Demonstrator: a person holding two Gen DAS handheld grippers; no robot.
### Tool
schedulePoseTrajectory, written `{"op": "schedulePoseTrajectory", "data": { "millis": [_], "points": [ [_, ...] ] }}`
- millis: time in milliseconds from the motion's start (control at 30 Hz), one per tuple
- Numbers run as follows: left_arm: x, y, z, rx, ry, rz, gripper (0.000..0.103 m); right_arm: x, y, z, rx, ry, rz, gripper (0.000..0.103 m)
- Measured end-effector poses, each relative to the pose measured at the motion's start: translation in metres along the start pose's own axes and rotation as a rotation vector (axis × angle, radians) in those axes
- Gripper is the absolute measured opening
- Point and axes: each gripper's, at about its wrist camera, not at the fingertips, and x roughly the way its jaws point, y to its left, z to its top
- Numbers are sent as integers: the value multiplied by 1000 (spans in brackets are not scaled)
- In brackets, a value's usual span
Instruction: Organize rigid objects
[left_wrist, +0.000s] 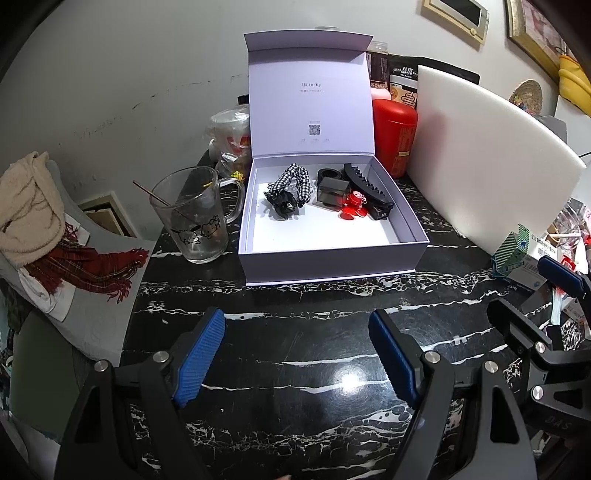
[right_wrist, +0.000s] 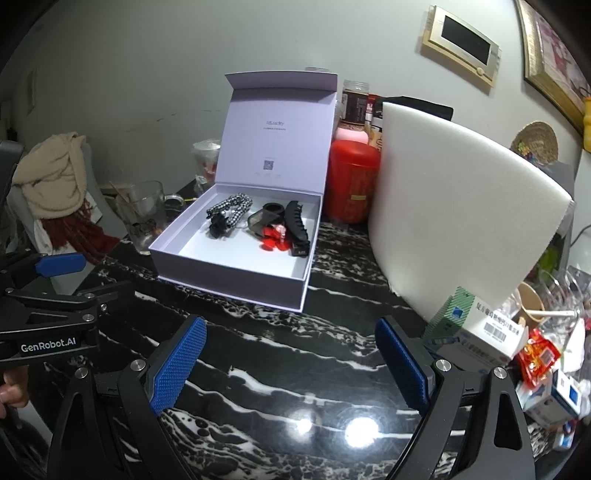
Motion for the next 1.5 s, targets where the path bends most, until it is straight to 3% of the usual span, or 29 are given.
{"op": "schedulePoseTrajectory", "data": {
  "millis": [1500],
  "points": [
    [7, -8, -1, 29, 29, 26, 81, 7, -8, -6, 7, 25, -8, 94]
  ]
}}
